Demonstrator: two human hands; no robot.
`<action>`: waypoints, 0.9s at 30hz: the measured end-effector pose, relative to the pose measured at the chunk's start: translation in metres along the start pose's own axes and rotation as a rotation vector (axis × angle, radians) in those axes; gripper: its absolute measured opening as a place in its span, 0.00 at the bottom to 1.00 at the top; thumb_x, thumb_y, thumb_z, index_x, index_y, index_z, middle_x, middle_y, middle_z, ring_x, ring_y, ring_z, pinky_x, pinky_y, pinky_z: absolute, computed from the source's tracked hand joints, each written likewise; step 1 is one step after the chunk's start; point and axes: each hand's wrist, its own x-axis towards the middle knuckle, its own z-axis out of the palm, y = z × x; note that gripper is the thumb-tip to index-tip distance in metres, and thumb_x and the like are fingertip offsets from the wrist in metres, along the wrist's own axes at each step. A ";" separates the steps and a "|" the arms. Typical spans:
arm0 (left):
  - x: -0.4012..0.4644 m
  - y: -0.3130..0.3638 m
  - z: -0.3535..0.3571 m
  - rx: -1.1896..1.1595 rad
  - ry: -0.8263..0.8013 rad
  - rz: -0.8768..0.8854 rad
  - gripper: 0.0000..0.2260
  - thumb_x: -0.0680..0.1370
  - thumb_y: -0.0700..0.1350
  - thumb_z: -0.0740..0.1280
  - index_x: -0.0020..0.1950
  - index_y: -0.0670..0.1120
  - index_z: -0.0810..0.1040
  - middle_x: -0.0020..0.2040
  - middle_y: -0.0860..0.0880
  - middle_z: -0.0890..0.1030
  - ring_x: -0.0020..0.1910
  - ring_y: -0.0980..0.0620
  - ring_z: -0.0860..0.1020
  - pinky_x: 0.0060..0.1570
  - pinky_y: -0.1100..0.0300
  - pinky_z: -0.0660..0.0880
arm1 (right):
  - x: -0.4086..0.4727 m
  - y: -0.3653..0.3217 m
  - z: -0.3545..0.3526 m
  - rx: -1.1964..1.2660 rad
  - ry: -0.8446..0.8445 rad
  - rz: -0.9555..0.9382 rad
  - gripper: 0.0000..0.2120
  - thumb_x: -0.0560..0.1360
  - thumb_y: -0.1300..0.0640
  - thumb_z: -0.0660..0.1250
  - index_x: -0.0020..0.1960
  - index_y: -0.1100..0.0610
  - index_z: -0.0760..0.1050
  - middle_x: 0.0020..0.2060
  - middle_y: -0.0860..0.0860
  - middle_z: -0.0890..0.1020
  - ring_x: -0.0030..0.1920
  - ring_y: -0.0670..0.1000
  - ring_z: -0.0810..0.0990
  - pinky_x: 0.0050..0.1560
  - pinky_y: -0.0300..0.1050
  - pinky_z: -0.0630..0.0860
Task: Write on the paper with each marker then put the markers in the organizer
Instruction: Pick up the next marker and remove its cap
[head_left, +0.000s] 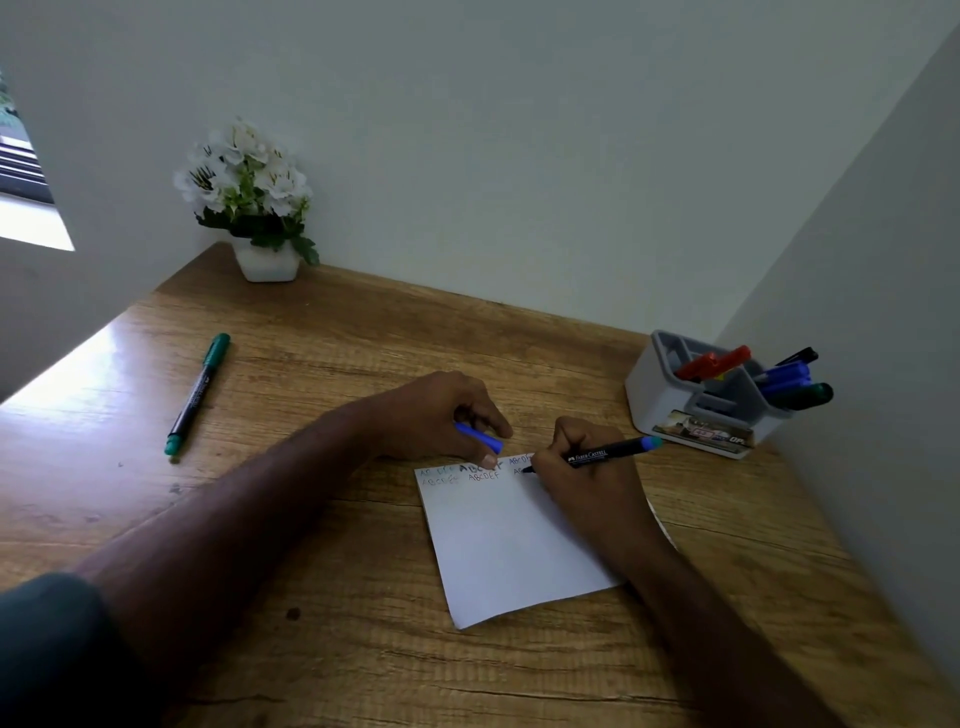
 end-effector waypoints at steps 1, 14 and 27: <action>0.000 0.000 0.000 -0.001 0.000 0.001 0.17 0.71 0.52 0.76 0.59 0.55 0.81 0.52 0.54 0.79 0.51 0.58 0.75 0.50 0.62 0.73 | 0.000 0.000 0.000 0.009 0.002 -0.002 0.20 0.69 0.69 0.68 0.27 0.53 0.65 0.23 0.44 0.70 0.27 0.42 0.68 0.28 0.34 0.65; 0.001 -0.001 0.000 -0.008 -0.002 0.005 0.17 0.71 0.52 0.76 0.59 0.54 0.82 0.51 0.54 0.79 0.51 0.57 0.75 0.48 0.64 0.71 | 0.001 0.003 -0.001 0.020 0.070 -0.023 0.17 0.69 0.71 0.68 0.27 0.57 0.66 0.24 0.46 0.71 0.28 0.43 0.69 0.30 0.36 0.66; 0.000 0.001 -0.001 -0.005 -0.009 -0.001 0.17 0.71 0.52 0.75 0.59 0.53 0.82 0.52 0.54 0.79 0.51 0.58 0.75 0.50 0.63 0.72 | -0.001 0.005 0.000 -0.007 0.047 0.008 0.15 0.69 0.69 0.68 0.29 0.64 0.65 0.25 0.51 0.70 0.28 0.45 0.68 0.29 0.40 0.66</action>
